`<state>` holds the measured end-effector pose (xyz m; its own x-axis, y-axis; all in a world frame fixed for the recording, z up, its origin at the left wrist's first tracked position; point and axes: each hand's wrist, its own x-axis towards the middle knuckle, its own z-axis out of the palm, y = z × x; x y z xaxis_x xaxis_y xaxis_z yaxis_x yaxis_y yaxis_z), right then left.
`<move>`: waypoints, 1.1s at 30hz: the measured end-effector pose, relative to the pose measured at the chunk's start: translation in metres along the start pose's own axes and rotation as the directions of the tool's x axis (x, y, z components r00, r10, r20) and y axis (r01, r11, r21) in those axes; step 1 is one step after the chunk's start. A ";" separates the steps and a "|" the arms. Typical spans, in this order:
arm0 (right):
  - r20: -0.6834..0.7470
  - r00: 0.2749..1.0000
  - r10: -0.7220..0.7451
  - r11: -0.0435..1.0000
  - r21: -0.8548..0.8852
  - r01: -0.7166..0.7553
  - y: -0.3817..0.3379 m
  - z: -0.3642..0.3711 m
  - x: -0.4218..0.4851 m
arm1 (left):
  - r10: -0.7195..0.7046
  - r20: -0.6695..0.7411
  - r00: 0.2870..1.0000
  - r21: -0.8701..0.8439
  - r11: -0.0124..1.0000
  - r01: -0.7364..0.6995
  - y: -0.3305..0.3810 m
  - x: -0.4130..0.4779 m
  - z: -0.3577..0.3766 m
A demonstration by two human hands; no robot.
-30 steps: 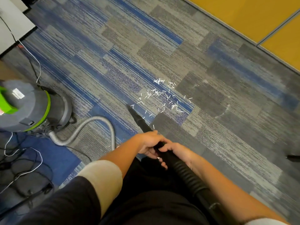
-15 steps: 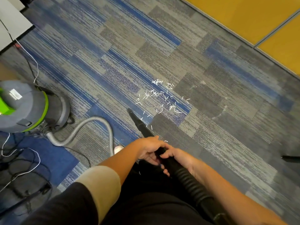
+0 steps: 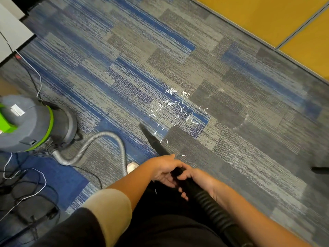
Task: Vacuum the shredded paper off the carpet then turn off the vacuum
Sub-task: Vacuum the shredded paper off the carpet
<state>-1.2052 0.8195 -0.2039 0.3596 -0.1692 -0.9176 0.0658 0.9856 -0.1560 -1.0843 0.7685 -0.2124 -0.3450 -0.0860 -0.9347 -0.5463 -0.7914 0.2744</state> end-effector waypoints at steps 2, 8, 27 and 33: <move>0.004 1.000 0.006 1.000 0.014 -0.006 0.001 0.000 0.001 | -0.004 -0.002 1.000 -0.001 1.000 0.004 -0.002 0.002 -0.002; -0.022 0.999 -0.046 0.996 0.073 0.047 -0.007 -0.012 -0.016 | 0.045 -0.016 0.999 0.008 0.999 -0.044 0.015 0.013 0.014; -0.069 0.992 -0.107 0.992 0.064 0.112 -0.022 -0.021 0.003 | 0.081 -0.081 0.993 -0.033 0.996 -0.084 0.030 0.032 0.003; -0.033 0.991 -0.130 0.991 -0.019 0.129 -0.030 -0.009 0.017 | 0.064 -0.135 0.989 -0.045 0.996 -0.071 0.024 0.030 -0.012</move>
<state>-1.2089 0.7871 -0.2183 0.3169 -0.2956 -0.9012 0.0942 0.9553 -0.2802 -1.0983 0.7398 -0.2366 -0.2728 -0.2174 -0.9372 -0.4857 -0.8098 0.3292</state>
